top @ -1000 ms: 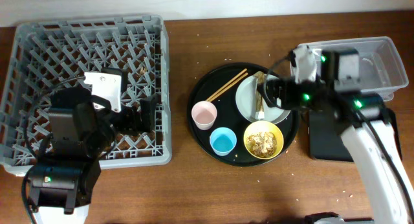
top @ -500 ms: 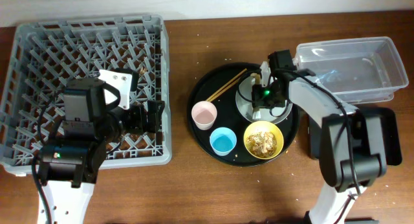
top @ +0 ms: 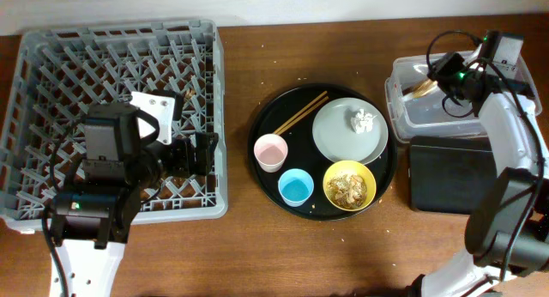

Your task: Sort waste into correct bins and load items into the dishwasher rack

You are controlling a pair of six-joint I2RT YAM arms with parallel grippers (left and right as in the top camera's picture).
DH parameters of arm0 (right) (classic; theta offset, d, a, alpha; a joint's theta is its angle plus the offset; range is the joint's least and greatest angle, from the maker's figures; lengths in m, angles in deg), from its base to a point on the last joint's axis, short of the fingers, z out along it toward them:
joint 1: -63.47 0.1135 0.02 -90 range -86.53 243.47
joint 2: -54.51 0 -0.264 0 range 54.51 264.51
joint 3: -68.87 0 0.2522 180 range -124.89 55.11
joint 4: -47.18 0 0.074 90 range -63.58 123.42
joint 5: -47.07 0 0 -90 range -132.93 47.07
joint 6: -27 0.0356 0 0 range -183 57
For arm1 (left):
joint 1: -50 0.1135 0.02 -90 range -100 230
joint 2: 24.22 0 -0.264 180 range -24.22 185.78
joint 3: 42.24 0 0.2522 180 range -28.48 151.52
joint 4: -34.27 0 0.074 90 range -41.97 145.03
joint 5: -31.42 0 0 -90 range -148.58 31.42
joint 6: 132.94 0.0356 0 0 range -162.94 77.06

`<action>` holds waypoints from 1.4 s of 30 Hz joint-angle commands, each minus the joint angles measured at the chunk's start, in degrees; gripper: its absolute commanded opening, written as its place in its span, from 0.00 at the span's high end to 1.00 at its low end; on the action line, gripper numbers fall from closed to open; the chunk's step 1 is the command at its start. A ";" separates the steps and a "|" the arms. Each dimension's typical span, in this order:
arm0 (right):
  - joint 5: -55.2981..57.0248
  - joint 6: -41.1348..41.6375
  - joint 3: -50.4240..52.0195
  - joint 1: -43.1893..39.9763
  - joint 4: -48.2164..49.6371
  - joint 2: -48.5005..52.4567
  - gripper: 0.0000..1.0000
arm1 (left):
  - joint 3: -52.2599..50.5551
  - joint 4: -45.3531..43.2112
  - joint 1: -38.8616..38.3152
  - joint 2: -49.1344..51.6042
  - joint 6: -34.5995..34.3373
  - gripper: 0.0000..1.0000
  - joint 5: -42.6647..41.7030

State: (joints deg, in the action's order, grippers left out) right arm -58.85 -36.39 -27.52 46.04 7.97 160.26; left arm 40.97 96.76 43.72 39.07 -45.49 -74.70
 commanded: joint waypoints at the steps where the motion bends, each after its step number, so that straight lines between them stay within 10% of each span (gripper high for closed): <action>1: -14.88 -12.79 -0.98 1.53 -6.78 -8.76 0.42 | 0.98 -0.02 0.07 0.02 0.68 0.01 -0.70; 5: -3.89 -16.33 -0.50 13.09 -23.80 -11.65 0.42 | 0.98 -0.07 0.07 0.02 0.68 0.01 -0.68; 9: 26.84 -13.44 2.73 26.99 -17.99 -1.36 0.41 | 0.98 -0.04 0.07 0.02 0.68 0.01 -0.68; 13: 25.35 -13.27 2.73 26.03 -9.49 7.80 0.37 | 0.98 0.00 0.07 0.02 0.70 0.01 -0.68; 17: 18.40 -9.14 2.73 26.10 -10.54 10.67 0.94 | 0.98 0.00 0.07 0.02 0.68 0.01 -0.68; 27: 11.76 -6.16 -3.41 7.10 -5.11 -5.25 0.96 | 0.98 0.00 0.07 0.02 0.68 0.01 -0.68; 29: 13.03 -6.80 -3.45 6.08 -3.85 -0.24 0.31 | 0.98 0.00 0.07 0.00 0.68 0.01 -0.70; 30: 12.83 -6.75 -3.54 5.75 -5.20 -0.20 0.20 | 0.98 0.02 0.07 -0.04 0.66 0.01 -0.70; 38: 2.43 -9.86 -6.36 22.60 -42.01 -21.18 0.27 | 1.01 -0.02 0.09 -2.82 -6.99 0.01 6.21; 42: 4.63 -9.88 -1.84 39.08 -44.59 -19.93 0.39 | 1.01 0.17 0.07 -7.04 -7.28 0.01 7.43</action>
State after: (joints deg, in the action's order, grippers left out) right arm -55.99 -45.73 -31.96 79.83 -38.02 139.80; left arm 41.19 96.69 43.72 34.63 -51.43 -68.99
